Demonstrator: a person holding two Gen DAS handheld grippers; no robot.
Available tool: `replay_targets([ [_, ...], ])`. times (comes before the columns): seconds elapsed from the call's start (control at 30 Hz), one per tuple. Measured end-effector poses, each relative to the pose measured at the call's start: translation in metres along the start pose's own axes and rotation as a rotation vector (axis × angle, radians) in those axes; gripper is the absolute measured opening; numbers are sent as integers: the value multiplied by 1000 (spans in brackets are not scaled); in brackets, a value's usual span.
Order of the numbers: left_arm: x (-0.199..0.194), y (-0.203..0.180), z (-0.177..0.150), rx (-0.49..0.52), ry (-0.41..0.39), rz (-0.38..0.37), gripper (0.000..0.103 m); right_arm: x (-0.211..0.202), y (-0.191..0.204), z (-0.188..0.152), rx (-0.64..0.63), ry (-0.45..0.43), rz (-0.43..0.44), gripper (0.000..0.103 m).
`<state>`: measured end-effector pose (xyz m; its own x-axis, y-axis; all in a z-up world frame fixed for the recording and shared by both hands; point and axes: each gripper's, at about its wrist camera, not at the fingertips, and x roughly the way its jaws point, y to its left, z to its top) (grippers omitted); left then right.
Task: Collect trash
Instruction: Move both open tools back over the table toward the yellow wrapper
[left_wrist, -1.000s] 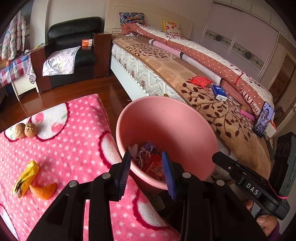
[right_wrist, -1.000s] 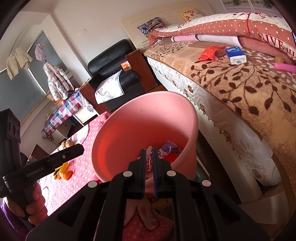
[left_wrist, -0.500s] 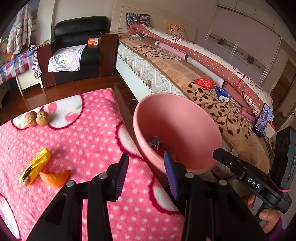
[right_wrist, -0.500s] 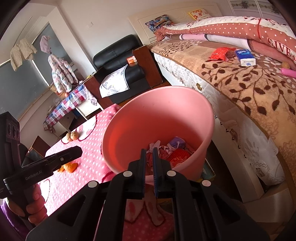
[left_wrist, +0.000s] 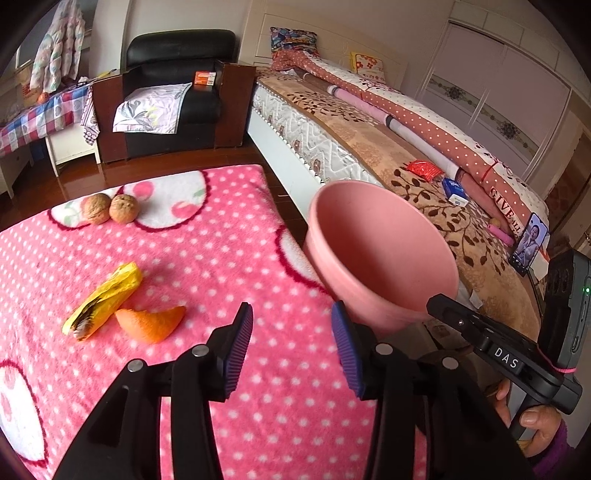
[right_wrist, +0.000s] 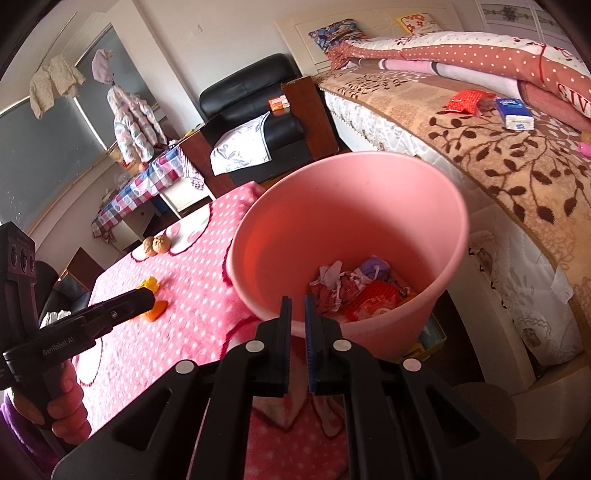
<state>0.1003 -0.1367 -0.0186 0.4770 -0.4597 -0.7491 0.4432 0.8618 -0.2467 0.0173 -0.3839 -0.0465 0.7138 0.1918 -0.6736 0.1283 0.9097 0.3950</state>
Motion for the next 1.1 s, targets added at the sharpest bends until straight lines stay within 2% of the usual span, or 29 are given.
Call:
replay_targets([
  [0.27,-12,32,-15,-51,-5,38,44,11,20,-7,-43,41,16,7],
  [0.63,-29,86,-38,-136,-10,134,44,24,55,-20,-118,84,92,7],
  [0.87,-42,121,-40,-182,-37,195,44,36,76,-30,-180,140,111,7],
  [1.0,-44,134,-35,-174,-57,224,44,38,79,-30,-191,151,115,7],
  [1.1,-37,139,-28,-122,-42,227,44,39,82,-31,-199,159,121,7],
])
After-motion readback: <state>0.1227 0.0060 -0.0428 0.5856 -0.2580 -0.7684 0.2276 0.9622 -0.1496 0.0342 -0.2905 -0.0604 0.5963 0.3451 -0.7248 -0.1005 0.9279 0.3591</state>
